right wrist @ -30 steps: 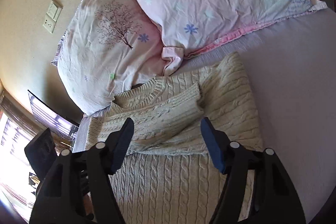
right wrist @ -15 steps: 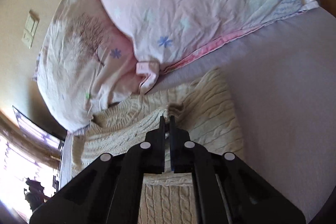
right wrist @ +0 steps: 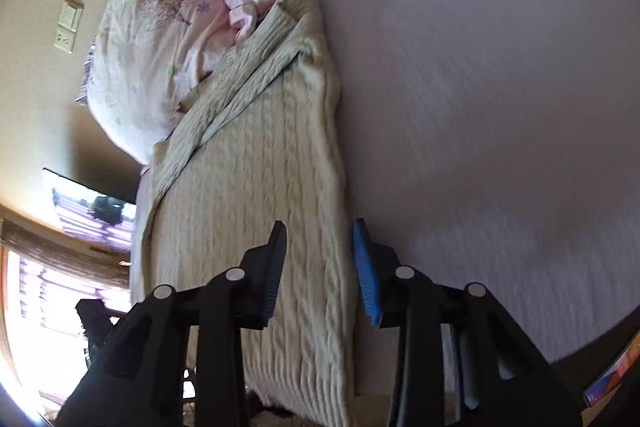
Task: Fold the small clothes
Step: 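Grasp the sweater hem with the left gripper while the right gripper grasps it too, then lift the hem with both grippers, fold it toward the collar, and release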
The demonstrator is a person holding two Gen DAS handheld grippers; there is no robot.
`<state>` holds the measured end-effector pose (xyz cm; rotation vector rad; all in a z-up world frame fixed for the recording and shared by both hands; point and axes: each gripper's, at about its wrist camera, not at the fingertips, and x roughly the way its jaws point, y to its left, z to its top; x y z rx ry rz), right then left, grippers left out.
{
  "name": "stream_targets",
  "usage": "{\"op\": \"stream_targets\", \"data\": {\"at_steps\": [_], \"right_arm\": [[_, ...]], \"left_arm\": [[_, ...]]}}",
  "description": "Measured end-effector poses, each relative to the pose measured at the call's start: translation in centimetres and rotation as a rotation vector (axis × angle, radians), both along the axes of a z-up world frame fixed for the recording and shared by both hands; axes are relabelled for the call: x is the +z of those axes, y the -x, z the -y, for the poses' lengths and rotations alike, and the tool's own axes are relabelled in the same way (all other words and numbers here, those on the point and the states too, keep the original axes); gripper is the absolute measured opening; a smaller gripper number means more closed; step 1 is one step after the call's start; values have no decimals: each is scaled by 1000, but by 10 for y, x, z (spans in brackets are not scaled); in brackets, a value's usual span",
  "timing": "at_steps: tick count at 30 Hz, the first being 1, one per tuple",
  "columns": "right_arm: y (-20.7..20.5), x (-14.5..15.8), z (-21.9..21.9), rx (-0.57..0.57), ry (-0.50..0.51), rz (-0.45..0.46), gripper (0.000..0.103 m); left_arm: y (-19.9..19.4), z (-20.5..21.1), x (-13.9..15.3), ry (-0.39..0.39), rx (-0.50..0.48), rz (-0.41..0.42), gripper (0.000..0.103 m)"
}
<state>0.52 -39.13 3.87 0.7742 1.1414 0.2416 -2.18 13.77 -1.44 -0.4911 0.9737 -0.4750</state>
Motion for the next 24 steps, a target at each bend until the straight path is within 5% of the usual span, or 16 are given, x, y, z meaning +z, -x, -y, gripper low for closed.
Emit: {"op": "stream_targets", "data": {"at_steps": [4, 5, 7, 9, 13, 20, 24], "right_arm": [[42, -6, -19, 95, -164, -13, 20], [47, -7, -23, 117, -189, -14, 8], [52, -4, -30, 154, -203, 10, 7], [51, 8, -34, 170, -209, 67, 7], [33, 47, -28, 133, -263, 237, 7], [-88, 107, -13, 44, -268, 470, 7], [-182, 85, -1, -97, -243, 426, 7]], "left_arm": [[19, 6, -6, 88, -28, -16, 40], [21, 8, -8, 104, -32, -25, 37], [22, 14, -9, 108, -33, -32, 31], [19, 18, -11, 116, -39, -57, 10], [8, 24, 6, 180, -69, -28, 7], [-104, 8, 93, 212, 63, 232, 7], [-211, 5, 92, 209, 224, 202, 7]]}}
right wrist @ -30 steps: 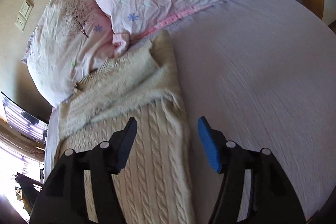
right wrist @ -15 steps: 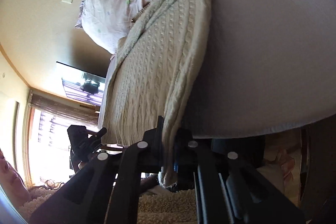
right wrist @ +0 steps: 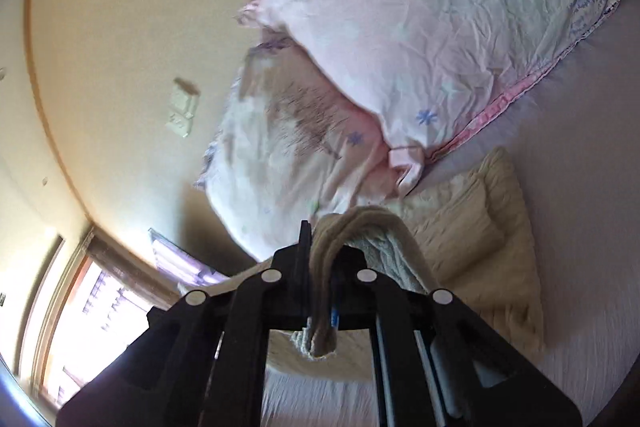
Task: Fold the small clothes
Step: 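Lift the hem with both grippers, fold it toward the collar, and release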
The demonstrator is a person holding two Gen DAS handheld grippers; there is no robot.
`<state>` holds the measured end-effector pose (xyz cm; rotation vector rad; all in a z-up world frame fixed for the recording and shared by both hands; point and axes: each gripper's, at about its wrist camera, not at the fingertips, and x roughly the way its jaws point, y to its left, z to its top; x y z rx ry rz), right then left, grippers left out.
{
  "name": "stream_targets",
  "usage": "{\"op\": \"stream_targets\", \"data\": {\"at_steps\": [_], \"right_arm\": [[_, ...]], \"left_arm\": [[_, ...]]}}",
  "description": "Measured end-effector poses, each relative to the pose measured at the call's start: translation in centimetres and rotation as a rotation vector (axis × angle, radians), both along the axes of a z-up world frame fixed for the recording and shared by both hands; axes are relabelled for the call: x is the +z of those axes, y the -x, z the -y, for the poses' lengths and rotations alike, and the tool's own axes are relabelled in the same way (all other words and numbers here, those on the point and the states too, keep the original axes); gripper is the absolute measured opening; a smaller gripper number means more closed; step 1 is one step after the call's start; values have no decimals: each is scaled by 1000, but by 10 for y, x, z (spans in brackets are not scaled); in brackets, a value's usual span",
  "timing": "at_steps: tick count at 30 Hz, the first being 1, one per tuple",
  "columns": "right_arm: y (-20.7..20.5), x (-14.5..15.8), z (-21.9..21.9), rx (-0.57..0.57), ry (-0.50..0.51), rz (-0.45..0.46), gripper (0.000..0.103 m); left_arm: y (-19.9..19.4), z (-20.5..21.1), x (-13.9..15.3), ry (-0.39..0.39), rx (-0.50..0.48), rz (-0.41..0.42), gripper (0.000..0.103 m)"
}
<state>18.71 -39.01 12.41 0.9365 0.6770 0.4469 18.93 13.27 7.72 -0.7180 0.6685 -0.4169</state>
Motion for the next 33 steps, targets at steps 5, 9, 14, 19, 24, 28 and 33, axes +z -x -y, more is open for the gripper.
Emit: {"op": "stream_targets", "data": {"at_steps": [5, 9, 14, 19, 24, 28, 33], "right_arm": [[-73, -73, -8, -112, 66, -260, 11], [-87, -84, -11, -132, 48, -287, 59], [-67, -44, -10, -167, 144, -158, 93], [-46, -38, -19, -73, 146, -128, 96], [-33, -42, -24, -13, 122, -148, 96], [-24, -40, -22, 5, 120, -144, 96], [-9, -32, -3, 6, 108, -120, 96]], "left_arm": [[-91, 6, -59, -26, 91, -219, 7], [-100, -5, -80, 98, 94, -273, 16], [-62, -23, -46, 51, 90, -178, 80], [-49, -19, -54, -129, 43, -276, 64], [-45, -10, -82, -149, 50, -317, 46], [-47, -2, -95, -43, 55, -338, 17], [-40, 15, -69, 272, 7, -257, 13]]}}
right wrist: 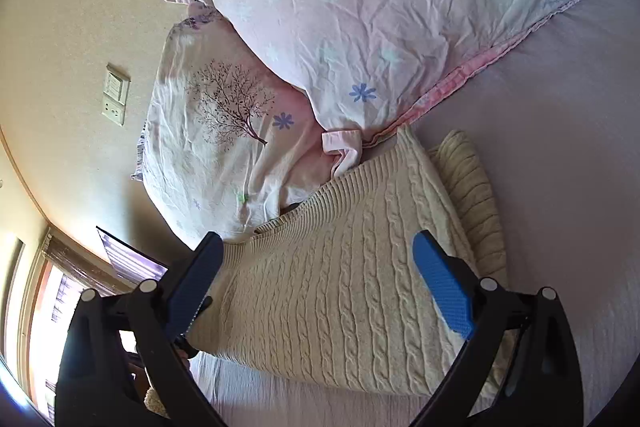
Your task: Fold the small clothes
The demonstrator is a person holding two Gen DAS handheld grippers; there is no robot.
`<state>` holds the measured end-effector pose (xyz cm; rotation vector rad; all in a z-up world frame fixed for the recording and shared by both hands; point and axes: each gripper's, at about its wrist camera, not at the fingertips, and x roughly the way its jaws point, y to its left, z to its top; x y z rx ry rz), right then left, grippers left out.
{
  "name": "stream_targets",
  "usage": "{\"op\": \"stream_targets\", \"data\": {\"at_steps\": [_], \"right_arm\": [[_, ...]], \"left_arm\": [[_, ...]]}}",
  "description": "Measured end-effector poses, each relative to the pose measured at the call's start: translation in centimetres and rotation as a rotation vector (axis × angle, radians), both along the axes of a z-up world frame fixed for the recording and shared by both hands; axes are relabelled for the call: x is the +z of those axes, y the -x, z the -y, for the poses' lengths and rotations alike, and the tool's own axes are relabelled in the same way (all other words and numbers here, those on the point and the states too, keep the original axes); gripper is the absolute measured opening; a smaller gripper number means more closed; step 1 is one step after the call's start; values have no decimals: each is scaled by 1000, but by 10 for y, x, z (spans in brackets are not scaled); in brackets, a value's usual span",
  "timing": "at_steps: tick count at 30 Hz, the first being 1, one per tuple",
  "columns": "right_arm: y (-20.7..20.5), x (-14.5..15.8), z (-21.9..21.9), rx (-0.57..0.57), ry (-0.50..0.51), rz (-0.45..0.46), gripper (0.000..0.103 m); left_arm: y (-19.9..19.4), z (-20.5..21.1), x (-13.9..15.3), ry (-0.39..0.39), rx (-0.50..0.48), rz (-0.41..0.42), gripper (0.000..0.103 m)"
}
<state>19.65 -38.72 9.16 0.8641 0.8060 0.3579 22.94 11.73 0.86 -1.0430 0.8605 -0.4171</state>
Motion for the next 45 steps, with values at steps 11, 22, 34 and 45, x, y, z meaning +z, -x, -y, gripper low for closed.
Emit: {"op": "stream_targets", "data": {"at_steps": [11, 22, 34, 45], "right_arm": [[45, 6, 69, -136, 2, 38, 96], [10, -24, 79, -6, -9, -135, 96], [-41, -65, 43, 156, 3, -281, 76], [-9, -14, -20, 295, 80, -67, 27]], "left_arm": [[-38, 266, 50, 189, -411, 148, 14], [-15, 250, 67, -16, -448, 246, 87], [-36, 200, -17, -315, -410, -9, 87], [8, 148, 16, -295, -444, 180, 42]]}}
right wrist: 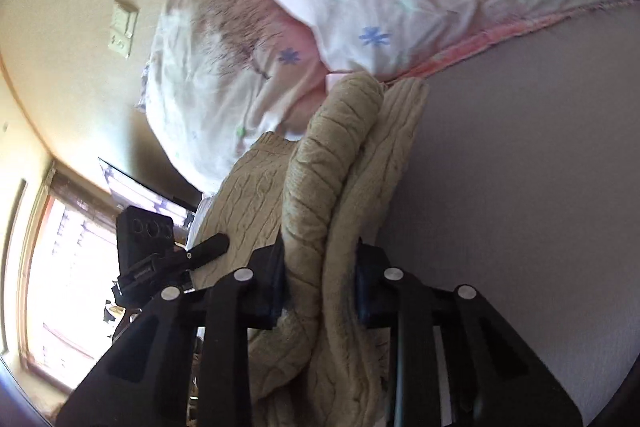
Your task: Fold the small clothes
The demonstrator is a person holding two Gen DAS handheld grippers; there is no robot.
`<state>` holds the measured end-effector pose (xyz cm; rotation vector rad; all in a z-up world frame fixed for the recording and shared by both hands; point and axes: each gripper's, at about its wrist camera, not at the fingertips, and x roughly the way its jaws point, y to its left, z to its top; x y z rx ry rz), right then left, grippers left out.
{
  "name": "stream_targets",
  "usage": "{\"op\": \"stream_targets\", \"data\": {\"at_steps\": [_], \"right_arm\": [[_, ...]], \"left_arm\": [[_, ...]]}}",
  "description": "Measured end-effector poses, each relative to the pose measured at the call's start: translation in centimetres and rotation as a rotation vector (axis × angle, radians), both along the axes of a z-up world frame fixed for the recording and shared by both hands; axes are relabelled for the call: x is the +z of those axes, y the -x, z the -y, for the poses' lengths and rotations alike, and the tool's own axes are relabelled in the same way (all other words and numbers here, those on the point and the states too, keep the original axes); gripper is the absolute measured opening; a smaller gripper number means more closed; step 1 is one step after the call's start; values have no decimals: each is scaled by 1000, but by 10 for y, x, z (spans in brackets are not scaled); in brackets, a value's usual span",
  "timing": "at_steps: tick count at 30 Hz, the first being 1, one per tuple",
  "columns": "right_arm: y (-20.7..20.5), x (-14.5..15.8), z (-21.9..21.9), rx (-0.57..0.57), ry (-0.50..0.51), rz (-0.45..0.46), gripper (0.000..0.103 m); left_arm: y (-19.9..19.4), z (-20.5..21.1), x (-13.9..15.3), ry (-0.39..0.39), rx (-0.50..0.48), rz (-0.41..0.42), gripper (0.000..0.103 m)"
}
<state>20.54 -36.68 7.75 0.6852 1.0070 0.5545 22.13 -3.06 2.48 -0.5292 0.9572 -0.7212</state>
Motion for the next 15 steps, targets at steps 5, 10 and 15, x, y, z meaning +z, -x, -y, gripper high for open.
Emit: {"op": "stream_targets", "data": {"at_steps": [5, 10, 15], "right_arm": [[-6, -13, -51, 44, 208, -52, 43], [17, 18, -30, -91, 146, 92, 46], [1, -7, -65, -61, 308, 23, 8]], "left_arm": [[17, -48, 4, -257, 128, 49, 52], [55, -68, 29, -264, 224, 196, 66], [69, -19, 39, -283, 92, 245, 68]]}}
